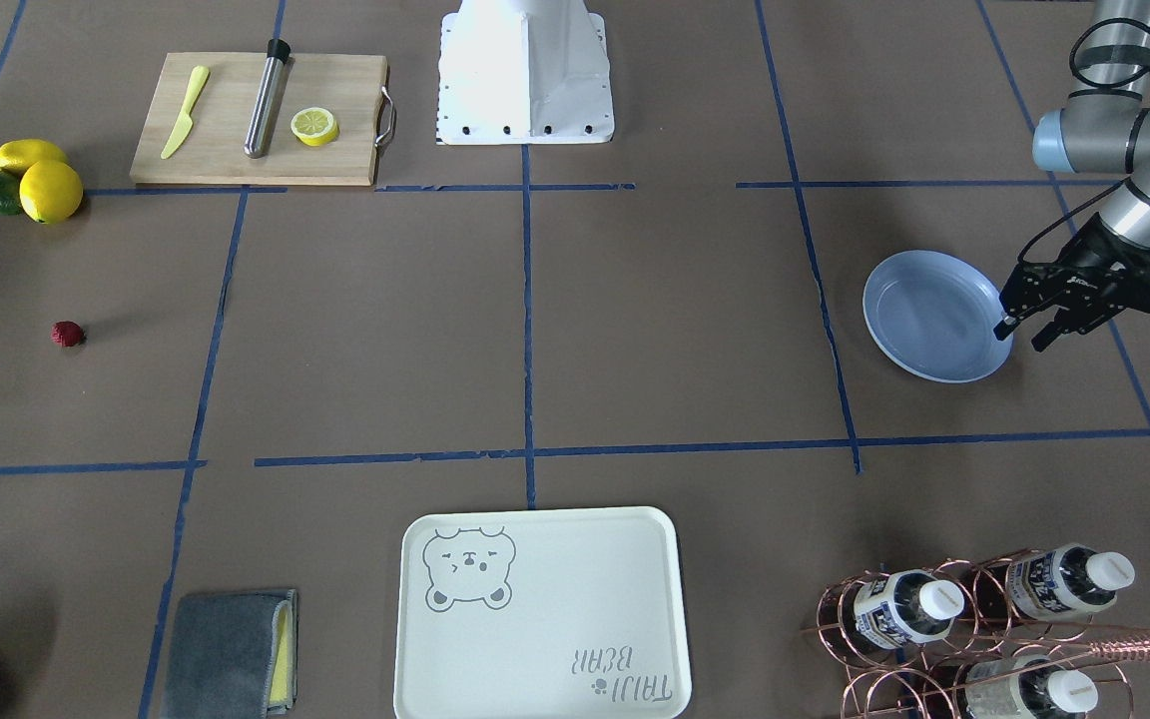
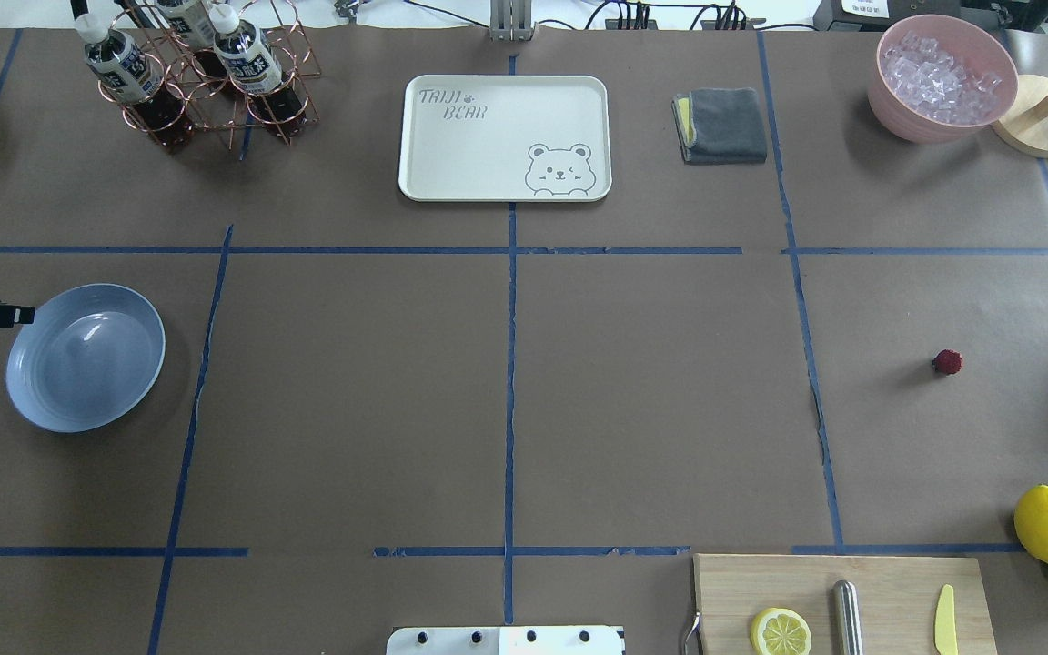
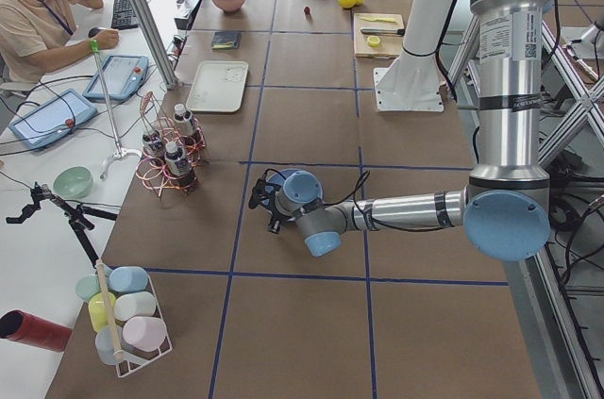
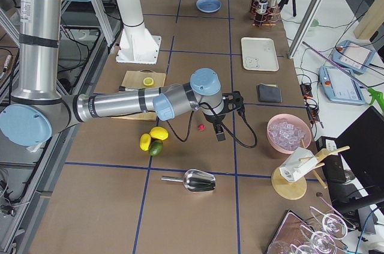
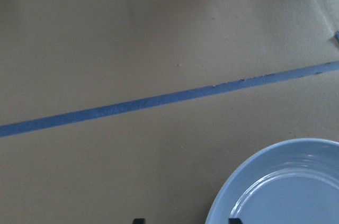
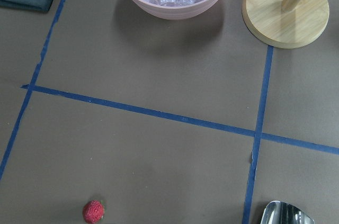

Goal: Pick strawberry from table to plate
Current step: 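Push the light-blue plate with the left gripper toward the table center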

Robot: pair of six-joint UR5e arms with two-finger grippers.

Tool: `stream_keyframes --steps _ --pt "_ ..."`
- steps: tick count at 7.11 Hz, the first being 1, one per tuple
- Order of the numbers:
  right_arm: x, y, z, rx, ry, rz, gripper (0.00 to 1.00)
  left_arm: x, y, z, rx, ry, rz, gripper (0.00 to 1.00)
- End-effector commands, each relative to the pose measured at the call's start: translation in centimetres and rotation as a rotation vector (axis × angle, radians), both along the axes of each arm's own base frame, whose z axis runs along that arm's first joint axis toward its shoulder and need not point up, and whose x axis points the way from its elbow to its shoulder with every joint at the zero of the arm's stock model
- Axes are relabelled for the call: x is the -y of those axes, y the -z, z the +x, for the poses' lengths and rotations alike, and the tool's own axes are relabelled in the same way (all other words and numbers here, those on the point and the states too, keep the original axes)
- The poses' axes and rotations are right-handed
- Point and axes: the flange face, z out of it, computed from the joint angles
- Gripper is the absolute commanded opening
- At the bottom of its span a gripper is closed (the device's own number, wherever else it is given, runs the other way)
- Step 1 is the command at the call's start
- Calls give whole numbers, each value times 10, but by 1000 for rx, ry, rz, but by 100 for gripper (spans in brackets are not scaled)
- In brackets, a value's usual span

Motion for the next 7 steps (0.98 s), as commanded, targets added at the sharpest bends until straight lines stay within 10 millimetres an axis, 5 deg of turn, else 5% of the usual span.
stream_keyframes --steps 1,3,5,7 --pt "0 1 0 0 0 2 100 -9 0 9 -21 -29 12 0" --pt "0 1 0 0 0 2 100 -9 14 8 -41 -30 34 0" --pt "-1 2 0 3 -1 1 100 -11 79 19 -122 -129 39 0" --pt "-2 0 0 3 -4 -5 100 23 211 43 -172 -88 -11 0"
